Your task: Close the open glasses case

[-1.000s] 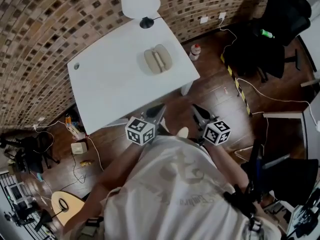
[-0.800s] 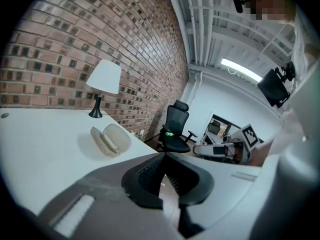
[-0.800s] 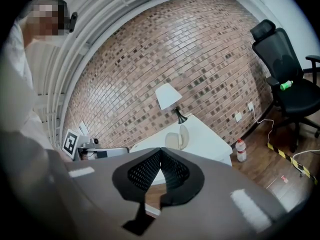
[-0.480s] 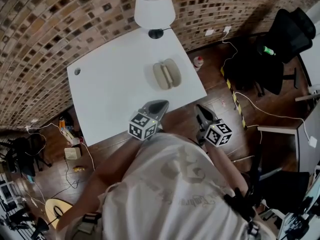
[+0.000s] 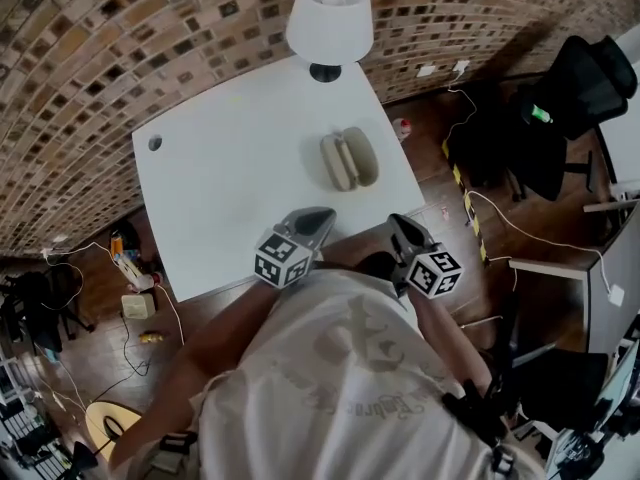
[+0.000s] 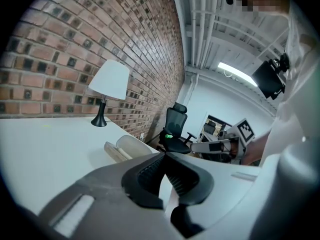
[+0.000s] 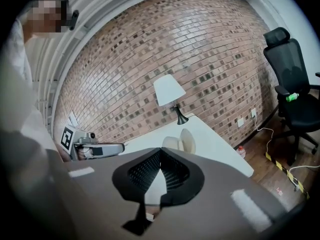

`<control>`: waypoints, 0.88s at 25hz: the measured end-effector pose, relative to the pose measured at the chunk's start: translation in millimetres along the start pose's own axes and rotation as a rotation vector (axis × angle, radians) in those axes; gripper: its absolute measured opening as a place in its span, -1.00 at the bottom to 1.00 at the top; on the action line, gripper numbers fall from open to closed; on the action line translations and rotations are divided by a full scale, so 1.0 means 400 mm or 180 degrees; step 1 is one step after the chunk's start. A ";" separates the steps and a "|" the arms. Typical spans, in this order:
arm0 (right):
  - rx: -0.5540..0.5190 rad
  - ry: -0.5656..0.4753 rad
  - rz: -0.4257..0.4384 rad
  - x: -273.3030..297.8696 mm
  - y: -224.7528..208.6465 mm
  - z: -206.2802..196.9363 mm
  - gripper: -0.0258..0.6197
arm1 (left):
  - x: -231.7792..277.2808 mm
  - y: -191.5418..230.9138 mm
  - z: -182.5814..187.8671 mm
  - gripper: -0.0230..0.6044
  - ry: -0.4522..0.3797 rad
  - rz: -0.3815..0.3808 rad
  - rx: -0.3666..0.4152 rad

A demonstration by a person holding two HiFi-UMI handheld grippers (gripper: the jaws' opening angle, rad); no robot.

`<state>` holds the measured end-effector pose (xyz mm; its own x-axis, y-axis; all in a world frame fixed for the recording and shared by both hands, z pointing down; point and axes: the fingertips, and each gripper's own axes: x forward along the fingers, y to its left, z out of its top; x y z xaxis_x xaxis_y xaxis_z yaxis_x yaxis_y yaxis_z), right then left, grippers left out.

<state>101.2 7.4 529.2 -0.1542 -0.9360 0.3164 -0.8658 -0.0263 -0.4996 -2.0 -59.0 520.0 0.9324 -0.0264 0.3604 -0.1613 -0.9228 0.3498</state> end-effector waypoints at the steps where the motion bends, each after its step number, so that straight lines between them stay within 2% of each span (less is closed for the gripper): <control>1: -0.0003 0.0007 -0.0019 0.006 -0.009 0.004 -0.90 | -0.002 0.006 0.000 -0.91 -0.0002 0.0004 0.0000; 8: -0.0054 0.0175 0.0089 0.071 -0.042 0.023 -0.90 | -0.002 0.062 0.018 -0.91 -0.0057 0.0236 -0.0125; 14: -0.0226 0.0523 0.0223 0.133 -0.104 0.022 -0.89 | 0.030 0.073 0.029 -0.91 -0.0070 0.0468 -0.0275; 19: -0.0037 0.0774 0.0285 0.191 -0.186 0.039 -0.89 | 0.064 0.078 0.042 -0.91 -0.0084 0.0641 -0.0410; 22: 0.0000 0.0803 0.0327 0.223 -0.225 0.071 -0.89 | 0.097 0.069 0.060 -0.91 -0.0090 0.0658 -0.0416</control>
<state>178.8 -83.7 579.6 -0.3550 -0.8167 0.4550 -0.8395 0.0643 -0.5395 37.6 -94.8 523.2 0.8837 -0.2219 0.4120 -0.3882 -0.8393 0.3807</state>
